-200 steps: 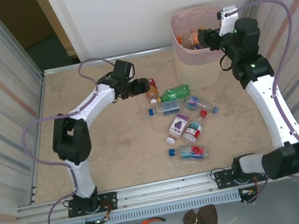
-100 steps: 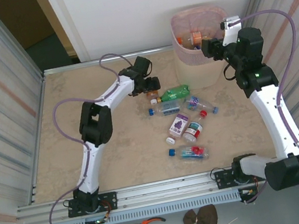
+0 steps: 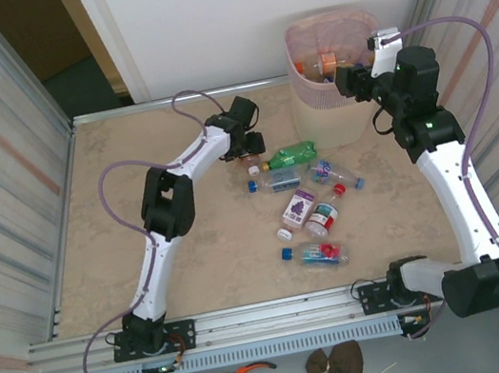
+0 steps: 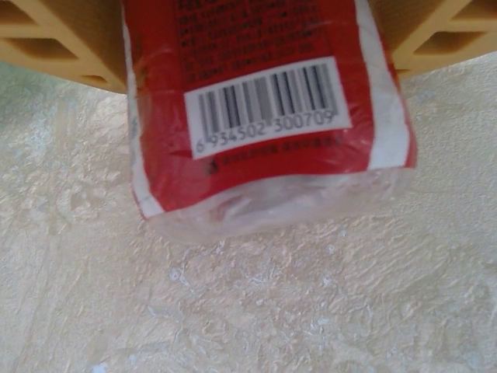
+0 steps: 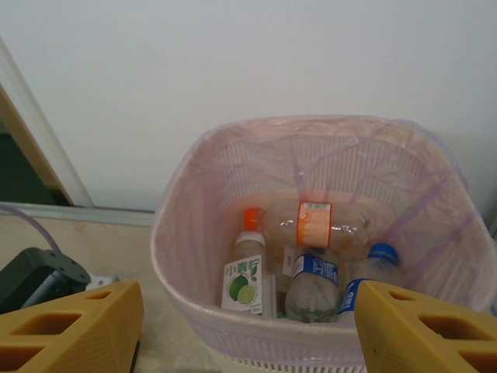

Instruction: Put the plastic bottles in the bin

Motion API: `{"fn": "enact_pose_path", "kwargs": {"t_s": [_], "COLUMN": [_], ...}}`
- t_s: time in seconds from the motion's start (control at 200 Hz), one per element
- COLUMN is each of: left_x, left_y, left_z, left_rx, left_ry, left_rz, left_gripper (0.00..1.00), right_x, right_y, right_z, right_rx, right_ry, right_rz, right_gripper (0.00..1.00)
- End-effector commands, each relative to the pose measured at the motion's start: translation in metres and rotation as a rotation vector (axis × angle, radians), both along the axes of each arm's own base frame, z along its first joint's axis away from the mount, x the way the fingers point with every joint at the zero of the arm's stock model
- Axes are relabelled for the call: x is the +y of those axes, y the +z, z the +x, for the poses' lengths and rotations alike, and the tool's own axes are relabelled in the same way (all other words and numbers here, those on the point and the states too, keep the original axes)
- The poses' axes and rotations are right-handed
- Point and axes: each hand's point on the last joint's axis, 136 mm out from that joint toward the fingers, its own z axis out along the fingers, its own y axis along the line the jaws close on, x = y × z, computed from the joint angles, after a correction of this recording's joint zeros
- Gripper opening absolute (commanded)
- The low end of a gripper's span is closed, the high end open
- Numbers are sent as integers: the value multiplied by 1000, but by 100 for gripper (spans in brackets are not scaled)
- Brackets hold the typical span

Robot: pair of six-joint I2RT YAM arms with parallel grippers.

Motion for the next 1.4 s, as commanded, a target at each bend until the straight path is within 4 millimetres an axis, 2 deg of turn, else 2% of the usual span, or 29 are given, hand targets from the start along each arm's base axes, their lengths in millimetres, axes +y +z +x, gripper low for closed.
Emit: {"fn": "enact_pose_path", "kwargs": {"t_s": [0.0, 0.165, 0.245, 0.411, 0.426, 0.446, 0.546, 0.757, 0.962, 1.192, 1.393], "left_x": [9, 23, 30, 42, 42, 43, 40, 37, 25, 25, 25], "left_y": [10, 35, 54, 103, 102, 117, 149, 207, 258, 286, 298], "left_z": [0, 2, 2, -3, -3, -6, -16, -54, -109, -153, -179], "left_rx": [-18, -64, -102, -212, -216, -249, -342, -513, -693, -844, -932], "left_ry": [6, 14, 10, -30, -39, -50, -148, -333, -599, -802, -924], "left_rz": [35, 27, 10, -42, -40, -54, -99, -178, -287, -295, -279], "left_gripper": [68, 64, 62, 61, 61, 61, 59, 55, 55, 54, 53], "right_x": [0, 6, 11, 27, 29, 31, 42, 71, 107, 142, 181], "right_y": [3, 6, 6, 9, 9, 9, 9, 10, 10, 12, 15], "right_z": [-7, -9, -10, -15, -15, -16, -19, -31, -47, -61, -80], "right_rx": [-7, -11, -8, -10, -10, -8, 7, 58, 131, 280, 347], "right_ry": [5, 18, 30, 75, 80, 87, 124, 216, 339, 439, 561], "right_rz": [27, 30, 36, 60, 64, 71, 111, 189, 258, 420, 467], "right_gripper": [70, 70, 70, 70, 70, 70, 70, 69, 70, 70, 80]}}
